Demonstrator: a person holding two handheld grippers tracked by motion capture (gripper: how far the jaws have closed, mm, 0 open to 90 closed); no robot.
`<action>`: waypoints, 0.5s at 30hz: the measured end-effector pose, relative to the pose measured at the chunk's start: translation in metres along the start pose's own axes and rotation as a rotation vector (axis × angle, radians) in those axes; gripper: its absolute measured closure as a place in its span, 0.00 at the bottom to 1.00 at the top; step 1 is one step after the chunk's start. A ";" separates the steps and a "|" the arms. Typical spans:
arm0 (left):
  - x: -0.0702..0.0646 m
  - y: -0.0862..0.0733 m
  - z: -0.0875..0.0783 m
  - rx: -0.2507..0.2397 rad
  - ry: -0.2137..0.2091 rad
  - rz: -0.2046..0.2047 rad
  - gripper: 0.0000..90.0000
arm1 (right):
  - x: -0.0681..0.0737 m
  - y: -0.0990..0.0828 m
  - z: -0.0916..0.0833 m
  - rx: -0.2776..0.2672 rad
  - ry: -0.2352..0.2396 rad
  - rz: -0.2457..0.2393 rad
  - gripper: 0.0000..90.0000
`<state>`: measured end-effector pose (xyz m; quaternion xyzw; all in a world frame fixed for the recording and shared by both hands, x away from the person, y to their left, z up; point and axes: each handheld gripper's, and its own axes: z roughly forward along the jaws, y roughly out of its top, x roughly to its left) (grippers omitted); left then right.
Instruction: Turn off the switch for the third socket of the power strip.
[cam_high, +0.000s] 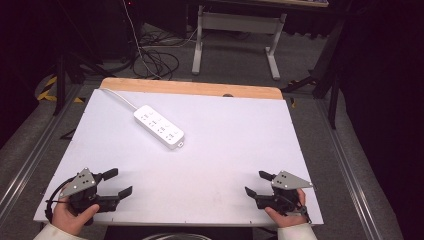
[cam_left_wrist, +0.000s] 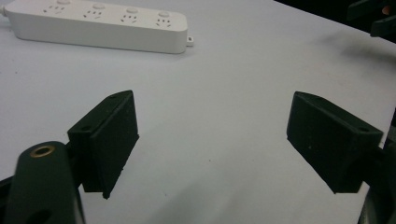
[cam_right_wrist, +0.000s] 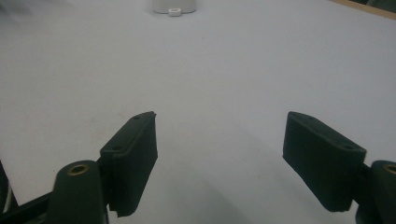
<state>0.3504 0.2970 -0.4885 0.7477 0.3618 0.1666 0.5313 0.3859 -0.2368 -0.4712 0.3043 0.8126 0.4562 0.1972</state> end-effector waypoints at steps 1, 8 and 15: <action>0.000 0.001 -0.001 -0.009 -0.010 -0.009 0.21 | 0.000 0.000 0.000 -0.001 -0.001 0.000 0.30; 0.000 0.005 -0.004 -0.016 0.013 0.051 0.21 | 0.000 0.000 0.000 -0.002 0.001 -0.005 0.30; -0.001 0.005 -0.003 -0.017 -0.016 0.068 0.15 | -0.001 0.000 0.000 -0.001 0.005 -0.003 0.30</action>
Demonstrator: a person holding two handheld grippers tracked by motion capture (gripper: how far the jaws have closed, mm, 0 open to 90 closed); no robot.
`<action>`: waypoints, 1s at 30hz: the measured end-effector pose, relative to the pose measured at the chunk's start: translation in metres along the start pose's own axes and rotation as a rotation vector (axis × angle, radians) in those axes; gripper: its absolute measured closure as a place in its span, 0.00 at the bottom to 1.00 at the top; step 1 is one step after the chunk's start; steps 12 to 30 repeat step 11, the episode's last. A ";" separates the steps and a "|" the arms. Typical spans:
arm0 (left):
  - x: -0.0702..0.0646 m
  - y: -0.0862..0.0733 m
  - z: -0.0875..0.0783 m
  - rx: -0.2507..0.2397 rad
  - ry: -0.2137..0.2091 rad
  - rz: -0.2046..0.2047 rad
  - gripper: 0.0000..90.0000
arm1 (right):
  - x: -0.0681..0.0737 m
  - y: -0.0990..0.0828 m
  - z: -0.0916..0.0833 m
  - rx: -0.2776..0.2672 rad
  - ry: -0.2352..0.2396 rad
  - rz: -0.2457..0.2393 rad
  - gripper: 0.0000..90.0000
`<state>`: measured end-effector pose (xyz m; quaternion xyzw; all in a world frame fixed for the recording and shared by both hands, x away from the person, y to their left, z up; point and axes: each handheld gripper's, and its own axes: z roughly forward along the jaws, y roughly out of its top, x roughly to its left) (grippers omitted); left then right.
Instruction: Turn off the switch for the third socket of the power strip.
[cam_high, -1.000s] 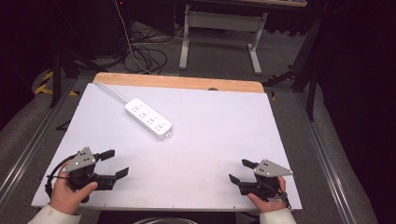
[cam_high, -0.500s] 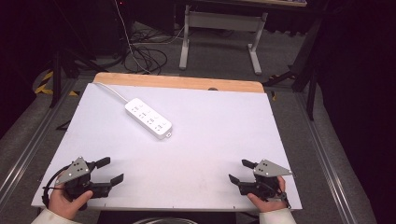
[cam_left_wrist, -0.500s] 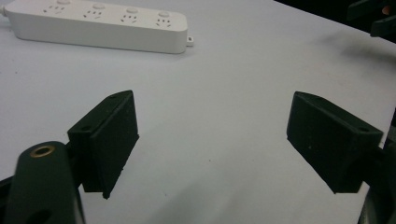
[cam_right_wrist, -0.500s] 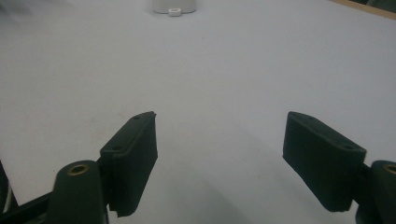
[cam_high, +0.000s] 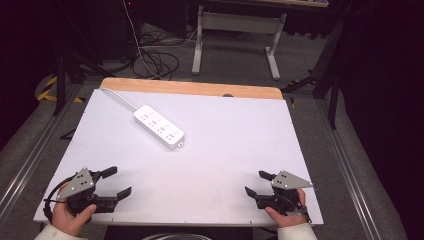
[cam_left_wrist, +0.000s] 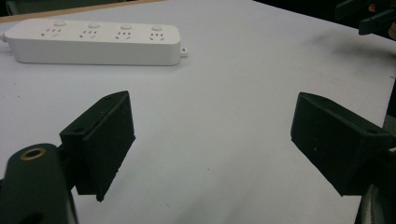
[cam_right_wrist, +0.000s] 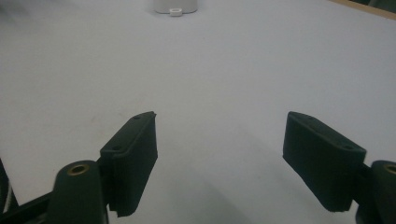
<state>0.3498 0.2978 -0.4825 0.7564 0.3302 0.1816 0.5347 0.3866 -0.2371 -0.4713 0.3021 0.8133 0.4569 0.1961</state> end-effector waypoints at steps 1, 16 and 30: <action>0.000 0.000 0.000 0.000 0.007 0.000 0.15 | 0.000 0.000 0.000 0.000 0.000 -0.001 0.30; 0.000 -0.001 0.002 0.000 0.029 -0.041 0.14 | 0.000 0.000 0.001 0.004 0.002 -0.003 0.30; 0.000 -0.001 0.002 0.000 0.029 -0.041 0.14 | 0.000 0.000 0.001 0.004 0.002 -0.003 0.30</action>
